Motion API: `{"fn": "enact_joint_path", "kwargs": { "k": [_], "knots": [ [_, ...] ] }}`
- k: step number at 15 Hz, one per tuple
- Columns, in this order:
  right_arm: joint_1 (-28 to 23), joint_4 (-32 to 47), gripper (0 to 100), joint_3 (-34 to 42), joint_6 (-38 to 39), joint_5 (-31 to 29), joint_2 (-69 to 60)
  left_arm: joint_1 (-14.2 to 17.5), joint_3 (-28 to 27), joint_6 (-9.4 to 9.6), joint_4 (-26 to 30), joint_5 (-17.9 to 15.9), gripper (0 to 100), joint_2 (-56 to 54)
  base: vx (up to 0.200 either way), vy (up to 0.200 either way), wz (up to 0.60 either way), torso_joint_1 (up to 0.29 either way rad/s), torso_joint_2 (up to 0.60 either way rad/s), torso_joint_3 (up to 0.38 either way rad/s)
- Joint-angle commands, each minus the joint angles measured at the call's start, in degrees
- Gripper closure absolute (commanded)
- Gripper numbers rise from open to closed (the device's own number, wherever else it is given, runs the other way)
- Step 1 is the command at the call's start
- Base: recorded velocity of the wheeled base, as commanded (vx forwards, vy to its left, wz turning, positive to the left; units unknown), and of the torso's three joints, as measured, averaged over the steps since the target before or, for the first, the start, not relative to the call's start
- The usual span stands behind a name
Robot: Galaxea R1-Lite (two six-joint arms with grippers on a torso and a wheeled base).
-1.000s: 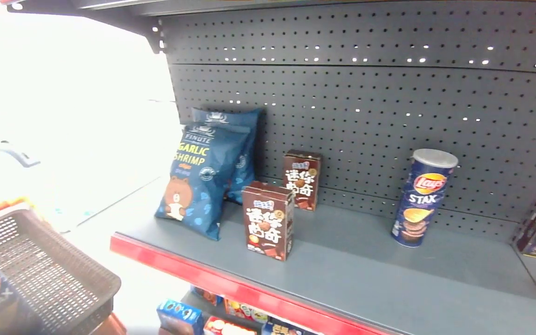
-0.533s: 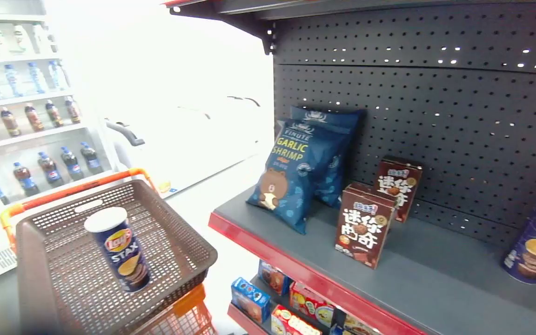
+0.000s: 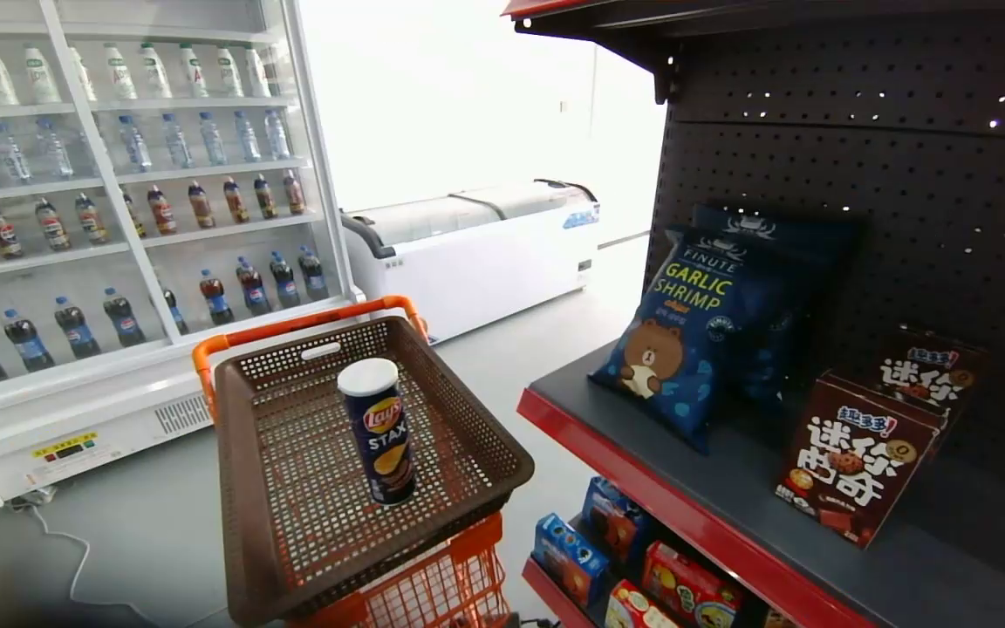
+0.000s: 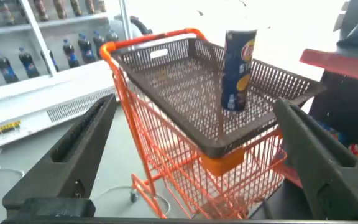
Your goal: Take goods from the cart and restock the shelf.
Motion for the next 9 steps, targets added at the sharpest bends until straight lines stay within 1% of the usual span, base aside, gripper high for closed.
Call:
{"fn": "enact_joint_path", "kwargs": {
  "k": [1,2,3,4,5,6,7,8,9],
  "knots": [
    [0.0,-0.1,0,0.0,0.0,0.0,0.1,-0.4,-11.2,0.91,6.2,-0.9,0,4.6,0.0,0.0,0.0,0.0,0.0,0.0],
    [0.0,0.0,0,0.0,0.0,0.0,0.1,-0.4,-20.9,1.62,10.3,-1.4,0,11.9,0.0,0.0,0.0,0.0,0.0,0.0],
    [0.0,0.0,0,0.0,0.0,0.0,0.1,-0.6,-23.2,1.62,10.7,-1.5,0,14.6,0.0,0.0,0.0,0.0,0.0,0.0],
    [0.0,0.0,0,0.0,0.0,0.0,0.1,-0.8,-32.5,1.62,11.5,-2.1,0,26.7,0.0,0.0,0.0,0.0,0.0,0.0],
    [0.0,0.0,0,0.0,0.0,0.0,0.1,-0.4,-35.2,1.7,11.5,-1.9,0,34.4,0.0,0.0,0.0,0.0,0.0,0.0],
    [0.0,0.0,0,0.0,0.0,0.0,0.1,-0.4,-35.4,1.7,11.3,-1.9,0,38.4,0.0,0.0,0.0,0.0,0.0,0.0],
    [0.0,0.0,0,0.0,0.0,0.0,0.1,-0.5,-34.2,1.79,10.6,-2.1,0,43.9,0.0,0.0,0.0,0.0,0.0,0.0],
    [0.0,0.0,0,0.0,0.0,0.0,0.1,-0.3,-34.1,1.88,9.6,-2.0,0,47.6,0.0,0.0,0.0,0.0,0.0,0.0],
    [0.0,0.0,0,0.0,0.0,0.0,0.1,-0.3,-34.1,1.88,9.5,-2.0,0,48.2,0.0,0.0,0.0,0.0,0.0,0.0]
  ]
}}
